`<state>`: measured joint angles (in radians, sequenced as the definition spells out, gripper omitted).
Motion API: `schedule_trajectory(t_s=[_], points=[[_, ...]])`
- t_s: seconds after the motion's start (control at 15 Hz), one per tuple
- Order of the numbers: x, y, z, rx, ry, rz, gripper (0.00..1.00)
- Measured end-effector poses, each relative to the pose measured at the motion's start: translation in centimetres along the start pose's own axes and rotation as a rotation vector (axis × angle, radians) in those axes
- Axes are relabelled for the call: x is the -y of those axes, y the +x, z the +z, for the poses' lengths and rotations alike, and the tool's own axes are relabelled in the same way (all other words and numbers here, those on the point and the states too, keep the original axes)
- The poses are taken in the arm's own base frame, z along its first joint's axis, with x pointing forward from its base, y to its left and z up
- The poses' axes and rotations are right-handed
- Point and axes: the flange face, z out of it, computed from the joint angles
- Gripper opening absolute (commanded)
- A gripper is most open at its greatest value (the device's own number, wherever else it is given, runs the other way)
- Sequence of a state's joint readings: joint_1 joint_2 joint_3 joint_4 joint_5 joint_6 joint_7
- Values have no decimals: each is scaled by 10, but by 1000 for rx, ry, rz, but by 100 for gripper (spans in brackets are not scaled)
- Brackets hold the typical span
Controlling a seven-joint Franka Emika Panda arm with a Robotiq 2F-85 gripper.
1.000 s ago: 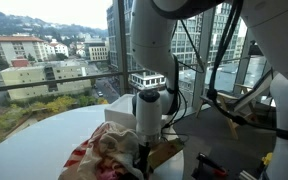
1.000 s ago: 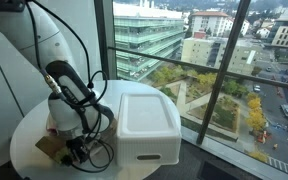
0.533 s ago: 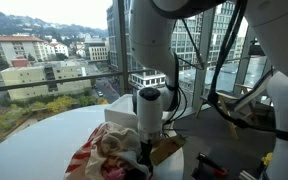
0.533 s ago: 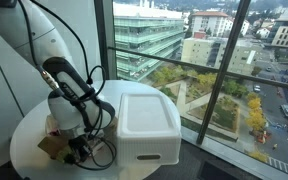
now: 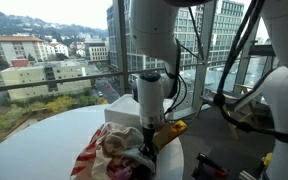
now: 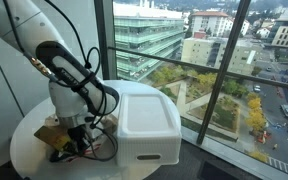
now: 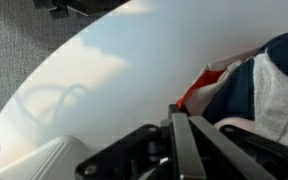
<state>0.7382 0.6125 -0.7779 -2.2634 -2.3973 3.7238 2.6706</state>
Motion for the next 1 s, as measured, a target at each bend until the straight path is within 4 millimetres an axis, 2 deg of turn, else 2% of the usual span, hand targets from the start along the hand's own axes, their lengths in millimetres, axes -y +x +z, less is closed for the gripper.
schedule_trajectory(t_s=[0.13, 0.33, 0.67, 1.0], points=[[-2, 1, -26, 42, 72, -1, 0], [-16, 5, -61, 62, 153, 0, 0], [-34, 14, -101, 2, 199, 6, 0], [-33, 21, -142, -128, 173, -28, 0]])
